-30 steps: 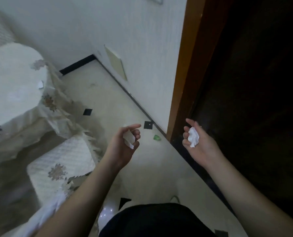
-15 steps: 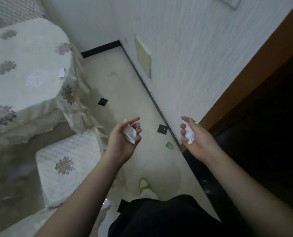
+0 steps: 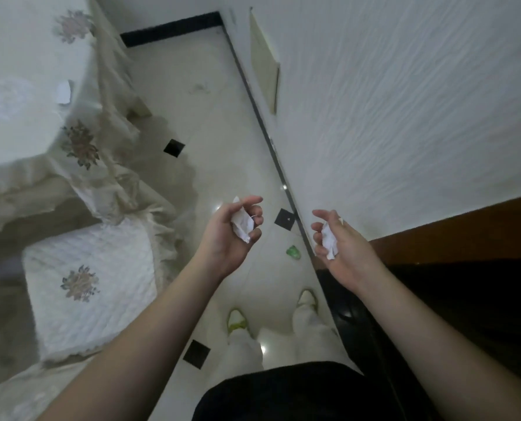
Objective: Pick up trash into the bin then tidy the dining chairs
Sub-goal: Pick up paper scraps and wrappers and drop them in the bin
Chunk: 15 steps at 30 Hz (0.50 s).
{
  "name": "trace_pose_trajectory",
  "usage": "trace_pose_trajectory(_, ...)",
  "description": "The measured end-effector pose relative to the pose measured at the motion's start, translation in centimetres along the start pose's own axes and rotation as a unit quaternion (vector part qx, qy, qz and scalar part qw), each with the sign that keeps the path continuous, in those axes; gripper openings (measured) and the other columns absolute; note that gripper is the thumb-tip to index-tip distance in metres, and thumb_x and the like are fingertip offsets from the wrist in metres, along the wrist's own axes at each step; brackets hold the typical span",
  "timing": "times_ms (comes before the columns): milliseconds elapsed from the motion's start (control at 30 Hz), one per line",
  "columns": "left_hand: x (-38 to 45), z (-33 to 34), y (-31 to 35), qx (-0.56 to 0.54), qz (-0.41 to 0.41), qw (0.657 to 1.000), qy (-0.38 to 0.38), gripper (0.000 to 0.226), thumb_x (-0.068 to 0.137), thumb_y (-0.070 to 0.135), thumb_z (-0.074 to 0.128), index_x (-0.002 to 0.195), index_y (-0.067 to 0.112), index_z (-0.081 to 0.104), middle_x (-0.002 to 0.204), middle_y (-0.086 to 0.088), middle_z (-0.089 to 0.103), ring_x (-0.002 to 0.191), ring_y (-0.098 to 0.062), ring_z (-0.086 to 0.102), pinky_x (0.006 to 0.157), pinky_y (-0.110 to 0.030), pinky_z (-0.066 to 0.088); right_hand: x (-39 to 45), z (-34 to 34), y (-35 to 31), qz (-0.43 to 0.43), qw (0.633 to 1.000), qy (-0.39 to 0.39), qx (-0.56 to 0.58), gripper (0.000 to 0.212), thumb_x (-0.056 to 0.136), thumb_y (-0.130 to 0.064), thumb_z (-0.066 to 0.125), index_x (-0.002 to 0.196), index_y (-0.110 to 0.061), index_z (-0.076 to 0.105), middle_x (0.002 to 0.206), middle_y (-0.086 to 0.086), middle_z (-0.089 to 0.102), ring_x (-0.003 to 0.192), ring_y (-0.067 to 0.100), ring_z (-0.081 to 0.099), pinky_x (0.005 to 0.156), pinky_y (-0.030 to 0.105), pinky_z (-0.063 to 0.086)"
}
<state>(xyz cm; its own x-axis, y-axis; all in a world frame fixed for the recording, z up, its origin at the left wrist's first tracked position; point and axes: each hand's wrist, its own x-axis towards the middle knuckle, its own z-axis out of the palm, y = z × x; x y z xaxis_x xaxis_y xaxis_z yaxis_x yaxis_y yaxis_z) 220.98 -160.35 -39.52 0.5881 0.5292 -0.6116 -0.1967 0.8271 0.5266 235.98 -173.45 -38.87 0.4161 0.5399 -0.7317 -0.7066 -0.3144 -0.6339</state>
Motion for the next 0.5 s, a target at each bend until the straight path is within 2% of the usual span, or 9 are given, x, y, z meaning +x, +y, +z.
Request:
trace_pose_trajectory(100, 3.5, 0.3, -1.2, 0.019, 0.019, 1.000, -0.008, 0.038, 0.090, 0.013, 0.037, 0.078, 0.006, 0.072, 0.076, -0.006, 0.051, 0.065, -0.014, 0.049, 0.048, -0.021, 0.030, 4.8, -1.1, -0.2, 0.004, 0.998, -0.005, -0.057, 0.035, 0.101, -0.036, 0.040, 0.115, -0.014, 0.063, 0.096, 0.003, 0.055, 0.080, 0.011, 0.048, 0.066, 0.023, 0.035)
trace_pose_trajectory(233, 8.1, -1.2, -2.9, 0.001, 0.031, 1.000, -0.004, 0.038, 0.091, 0.012, 0.035, 0.084, 0.006, 0.072, 0.075, -0.005, 0.052, 0.066, -0.014, 0.048, 0.050, -0.022, 0.028, 11.6, -2.7, 1.8, -0.013, 0.995, 0.008, -0.100, 0.024, 0.098, -0.033, 0.048, 0.109, -0.018, 0.064, 0.098, 0.002, 0.057, 0.082, 0.009, 0.050, 0.061, 0.020, 0.038)
trace_pose_trajectory(333, 11.7, -4.0, -5.1, -0.023, 0.024, 0.999, 0.018, 0.033, 0.091, 0.012, 0.037, 0.090, 0.004, 0.070, 0.076, -0.005, 0.052, 0.066, -0.014, 0.049, 0.050, -0.022, 0.028, 17.3, -4.1, 6.0, -0.023, 0.988, 0.022, -0.151, 0.022, 0.097, -0.035, 0.051, 0.110, -0.023, 0.064, 0.102, 0.003, 0.061, 0.089, 0.012, 0.056, 0.074, 0.023, 0.045)
trace_pose_trajectory(433, 16.1, -7.9, -7.6, -0.046, 0.012, 0.998, 0.031, 0.027, 0.082, 0.015, 0.047, 0.092, 0.003, 0.070, 0.077, -0.006, 0.050, 0.067, -0.015, 0.049, 0.052, -0.023, 0.028, 24.5, -6.2, 10.9, -0.037, 0.976, 0.024, -0.215, 0.024, 0.092, -0.038, 0.059, 0.114, -0.031, 0.064, 0.111, 0.002, 0.066, 0.100, 0.015, 0.061, 0.082, 0.028, 0.049)
trace_pose_trajectory(500, 19.3, -11.2, -9.1, -0.049, 0.017, 0.998, 0.038, 0.027, 0.076, 0.018, 0.053, 0.092, 0.004, 0.070, 0.079, -0.006, 0.050, 0.068, -0.015, 0.048, 0.053, -0.023, 0.027, 29.9, -7.8, 14.5, -0.036, 0.967, 0.028, -0.250, 0.022, 0.089, -0.039, 0.061, 0.110, -0.039, 0.063, 0.116, 0.000, 0.065, 0.107, 0.016, 0.061, 0.091, 0.035, 0.051)
